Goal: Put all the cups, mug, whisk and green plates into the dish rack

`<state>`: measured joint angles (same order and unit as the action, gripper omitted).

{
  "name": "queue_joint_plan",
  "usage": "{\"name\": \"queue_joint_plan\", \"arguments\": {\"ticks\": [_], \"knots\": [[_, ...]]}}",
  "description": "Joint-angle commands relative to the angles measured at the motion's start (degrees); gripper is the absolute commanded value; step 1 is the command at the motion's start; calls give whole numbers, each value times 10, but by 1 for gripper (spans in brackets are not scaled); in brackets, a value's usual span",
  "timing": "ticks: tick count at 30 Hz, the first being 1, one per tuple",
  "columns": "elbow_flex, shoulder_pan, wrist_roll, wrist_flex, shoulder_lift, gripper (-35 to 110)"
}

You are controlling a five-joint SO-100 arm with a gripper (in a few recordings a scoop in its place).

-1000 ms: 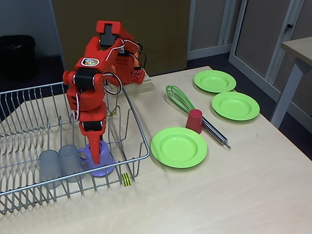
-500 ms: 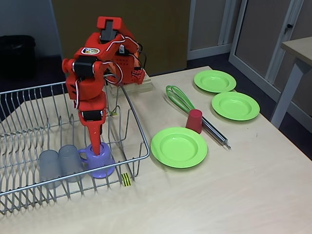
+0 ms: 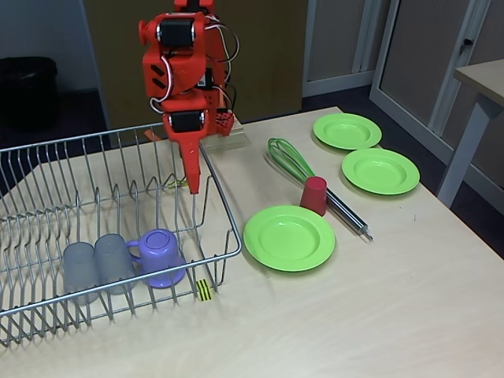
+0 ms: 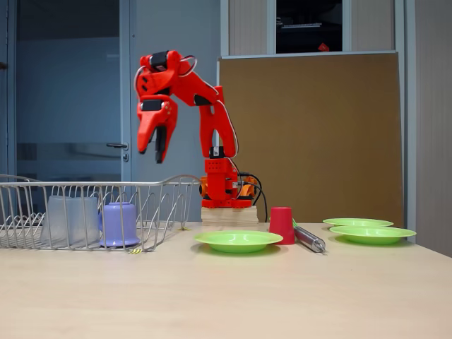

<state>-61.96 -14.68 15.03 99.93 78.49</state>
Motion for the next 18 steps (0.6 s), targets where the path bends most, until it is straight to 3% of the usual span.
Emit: {"name": "queue_joint_plan", "arguments": {"ticks": [1,18], "knots": [[-54,59,-47,6,80,36],[-258,363,-433,-139,89,42]]}}
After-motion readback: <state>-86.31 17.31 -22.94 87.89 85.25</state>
